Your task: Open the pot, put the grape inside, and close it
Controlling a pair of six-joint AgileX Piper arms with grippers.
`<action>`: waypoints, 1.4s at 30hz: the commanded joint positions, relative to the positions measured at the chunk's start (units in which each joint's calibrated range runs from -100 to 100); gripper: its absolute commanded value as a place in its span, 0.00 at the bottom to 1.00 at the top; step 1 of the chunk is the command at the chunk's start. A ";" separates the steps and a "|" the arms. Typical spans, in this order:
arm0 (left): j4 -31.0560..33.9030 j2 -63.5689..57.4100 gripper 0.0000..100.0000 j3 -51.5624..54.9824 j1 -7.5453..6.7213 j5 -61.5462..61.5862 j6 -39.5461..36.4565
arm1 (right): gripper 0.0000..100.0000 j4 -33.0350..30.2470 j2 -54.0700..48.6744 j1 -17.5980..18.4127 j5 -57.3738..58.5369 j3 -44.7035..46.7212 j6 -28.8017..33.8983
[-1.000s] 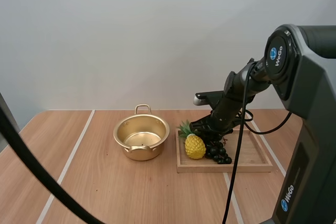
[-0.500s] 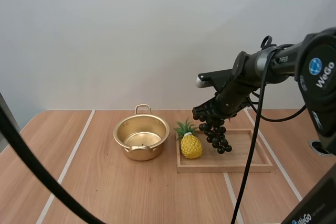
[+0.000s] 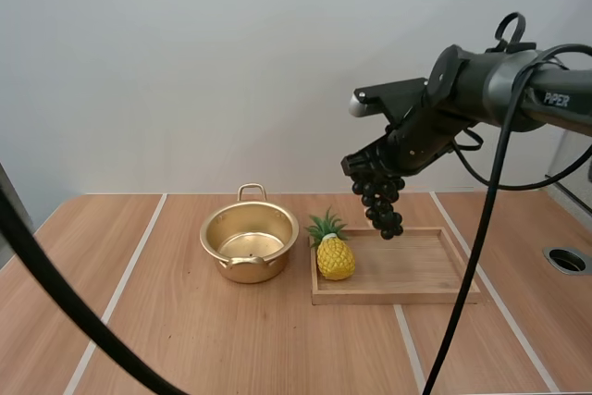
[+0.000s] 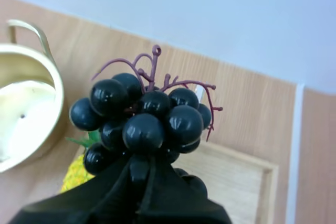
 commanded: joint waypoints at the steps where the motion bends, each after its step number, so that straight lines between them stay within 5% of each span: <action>1: 0.53 0.18 0.00 -0.38 -0.19 -2.11 -0.55 | 0.00 0.33 -3.90 -0.18 2.00 -5.19 -0.17; 13: 0.53 -0.07 0.00 -0.49 -0.19 -4.43 -0.55 | 0.00 13.48 -8.05 0.08 15.03 -21.66 -5.29; 19: 0.53 -0.07 0.00 -0.49 -0.19 -5.86 -0.55 | 0.00 18.22 -8.05 3.30 15.43 -23.21 -8.94; 31: 0.64 -0.07 0.00 -0.49 -0.19 -5.86 -0.55 | 0.00 15.29 -0.08 14.57 11.93 -23.21 -9.13; 42: 0.64 -0.07 0.00 -0.49 -0.19 -5.86 -0.55 | 0.00 15.28 10.75 15.92 8.25 -23.21 -9.58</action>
